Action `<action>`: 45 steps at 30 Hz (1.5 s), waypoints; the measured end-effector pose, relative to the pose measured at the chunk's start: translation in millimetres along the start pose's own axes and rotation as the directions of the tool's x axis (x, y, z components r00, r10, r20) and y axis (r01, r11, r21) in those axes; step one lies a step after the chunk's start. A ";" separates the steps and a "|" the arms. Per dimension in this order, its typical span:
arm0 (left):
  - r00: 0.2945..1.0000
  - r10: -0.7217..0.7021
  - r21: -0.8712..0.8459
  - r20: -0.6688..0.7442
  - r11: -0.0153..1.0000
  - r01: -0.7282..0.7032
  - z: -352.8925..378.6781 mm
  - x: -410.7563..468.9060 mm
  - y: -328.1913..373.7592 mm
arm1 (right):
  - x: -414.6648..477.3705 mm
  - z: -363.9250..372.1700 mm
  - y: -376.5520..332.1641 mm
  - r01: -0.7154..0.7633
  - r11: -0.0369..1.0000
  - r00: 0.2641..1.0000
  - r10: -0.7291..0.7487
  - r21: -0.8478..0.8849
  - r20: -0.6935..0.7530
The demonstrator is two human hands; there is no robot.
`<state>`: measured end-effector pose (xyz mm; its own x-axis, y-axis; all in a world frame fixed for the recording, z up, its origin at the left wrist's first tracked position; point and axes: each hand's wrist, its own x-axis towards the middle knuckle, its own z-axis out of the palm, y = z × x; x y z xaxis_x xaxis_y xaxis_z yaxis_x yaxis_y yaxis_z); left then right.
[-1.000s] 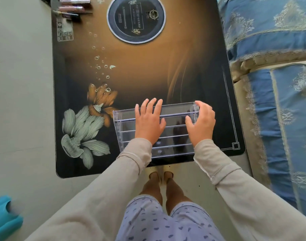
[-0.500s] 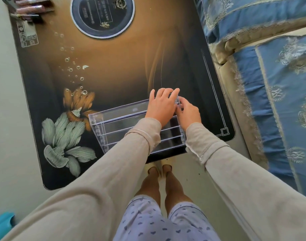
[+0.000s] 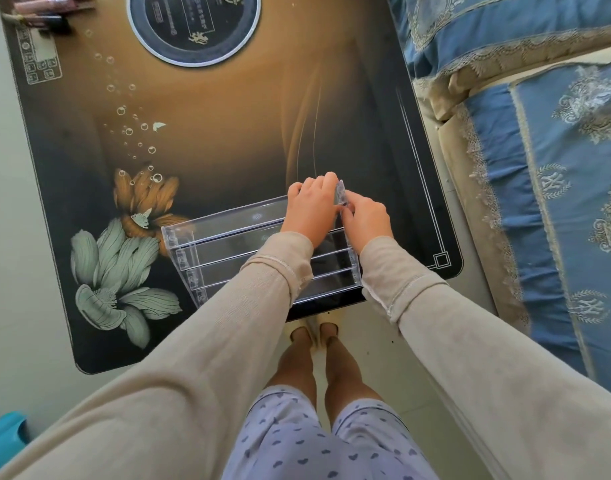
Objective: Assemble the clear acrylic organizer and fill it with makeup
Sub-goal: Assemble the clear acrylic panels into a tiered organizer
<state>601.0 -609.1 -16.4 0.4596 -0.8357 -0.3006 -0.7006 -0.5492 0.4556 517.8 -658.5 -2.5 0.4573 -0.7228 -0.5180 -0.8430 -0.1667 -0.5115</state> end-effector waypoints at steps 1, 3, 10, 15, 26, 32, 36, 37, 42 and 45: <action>1.000 0.001 -0.003 0.012 1.000 -0.001 0.9 0.7 0.0 | 0.2 0.1 0.7 0.003 1.000 1.000 -0.003 -0.001 -0.002; 0.999 -0.003 -0.017 0.032 1.000 0.003 2.6 1.7 -1.0 | 0.5 1.0 1.8 0.004 1.000 1.000 -0.004 0.000 -0.003; 1.000 0.008 0.007 0.002 1.000 -0.008 1.4 -1.2 -0.5 | -1.5 3.5 1.8 -0.002 1.000 1.000 0.002 -0.007 -0.026; 0.998 0.061 0.176 -0.034 0.983 -0.054 -7.7 -26.7 -15.5 | -9.2 -1.4 0.2 -0.057 0.998 0.997 0.059 -0.036 0.045; 0.891 -0.405 -0.272 0.205 0.851 0.449 -9.8 -215.7 -86.4 | -99.1 -7.0 62.8 -0.129 0.966 0.938 0.193 -0.225 0.289; 0.725 -0.520 -0.297 0.452 0.678 0.672 14.4 -292.5 -112.0 | -133.4 9.0 104.9 -0.250 0.924 0.871 0.345 -0.289 0.350; 0.632 -0.615 -0.309 0.472 0.557 0.771 14.6 -312.8 -122.9 | -145.9 19.2 114.1 -0.269 0.912 0.856 0.374 -0.310 0.356; 0.617 -0.638 -0.316 0.460 0.532 0.786 13.7 -314.0 -124.2 | -146.9 21.3 115.7 -0.269 0.910 0.853 0.377 -0.315 0.360; 0.598 -0.704 -0.414 0.383 0.447 0.793 6.8 -315.6 -121.5 | -144.7 21.0 111.3 -0.167 0.904 0.846 0.337 -0.393 0.414; 0.590 -0.747 -0.543 0.305 0.372 0.753 4.7 -323.2 -114.1 | -138.7 13.1 104.7 -0.060 0.891 0.830 0.295 -0.449 0.473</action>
<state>529.8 -276.3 24.8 0.6283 -0.0824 -0.7736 0.3815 -0.8340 0.3986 369.9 -566.9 6.9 0.2654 -0.3318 -0.9052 -0.9063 -0.4061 -0.1169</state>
